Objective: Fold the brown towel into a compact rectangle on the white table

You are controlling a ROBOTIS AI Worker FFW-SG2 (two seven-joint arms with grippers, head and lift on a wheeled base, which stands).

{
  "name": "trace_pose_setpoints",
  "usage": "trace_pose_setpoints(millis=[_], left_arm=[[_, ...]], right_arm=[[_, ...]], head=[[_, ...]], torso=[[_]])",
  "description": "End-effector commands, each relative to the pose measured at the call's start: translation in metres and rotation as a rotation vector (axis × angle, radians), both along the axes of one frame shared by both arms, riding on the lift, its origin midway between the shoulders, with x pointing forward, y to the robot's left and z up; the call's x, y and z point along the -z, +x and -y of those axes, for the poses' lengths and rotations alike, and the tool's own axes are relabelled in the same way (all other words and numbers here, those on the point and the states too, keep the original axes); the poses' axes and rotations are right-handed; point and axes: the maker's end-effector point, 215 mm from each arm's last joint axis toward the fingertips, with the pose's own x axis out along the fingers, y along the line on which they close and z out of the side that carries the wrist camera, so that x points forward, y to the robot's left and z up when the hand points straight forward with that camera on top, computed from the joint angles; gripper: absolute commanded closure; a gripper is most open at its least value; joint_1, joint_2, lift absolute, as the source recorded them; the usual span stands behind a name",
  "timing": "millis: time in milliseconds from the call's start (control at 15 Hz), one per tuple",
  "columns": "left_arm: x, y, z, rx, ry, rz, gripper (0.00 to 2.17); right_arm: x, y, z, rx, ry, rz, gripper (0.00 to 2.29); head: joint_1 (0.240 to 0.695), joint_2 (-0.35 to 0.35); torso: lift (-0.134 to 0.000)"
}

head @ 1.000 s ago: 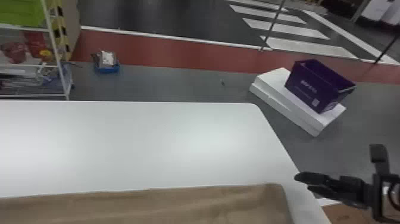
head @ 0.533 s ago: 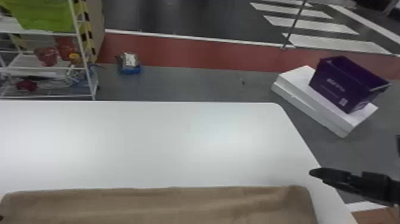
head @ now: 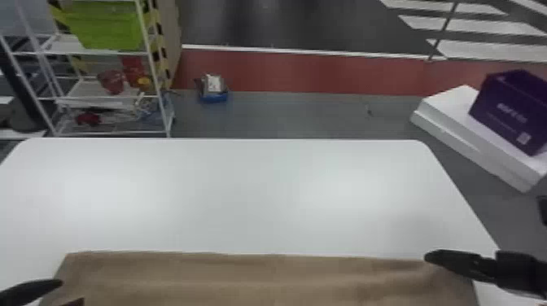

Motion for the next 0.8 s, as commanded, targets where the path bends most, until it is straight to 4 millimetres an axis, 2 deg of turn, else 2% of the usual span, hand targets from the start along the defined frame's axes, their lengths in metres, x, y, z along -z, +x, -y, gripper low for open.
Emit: trace_pose_setpoints(millis=[0, 67, 200, 533, 733], left_arm=[[0.000, -0.001, -0.001, -0.002, -0.001, -0.002, 0.14], [0.001, -0.001, -0.001, -0.003, -0.001, -0.003, 0.14], [0.000, -0.001, -0.001, -0.001, -0.002, -0.001, 0.14], [-0.001, -0.001, -0.004, -0.008, 0.000, 0.001, 0.14], [-0.001, -0.002, -0.005, -0.011, -0.002, 0.000, 0.14]], right_arm=[[0.016, 0.003, -0.001, 0.004, -0.003, -0.045, 0.08], [0.023, 0.003, -0.003, 0.000, -0.007, -0.064, 0.08], [0.024, 0.007, -0.004, -0.001, -0.006, -0.067, 0.08], [0.001, 0.028, 0.017, 0.035, -0.033, -0.017, 0.08], [-0.003, 0.016, 0.016, 0.012, -0.013, -0.011, 0.09]], head=[[0.695, -0.083], [0.695, -0.080], [0.695, -0.076], [0.695, -0.084], [0.695, -0.095]], torso=[[-0.124], [-0.124], [-0.124], [-0.124], [-0.124]])
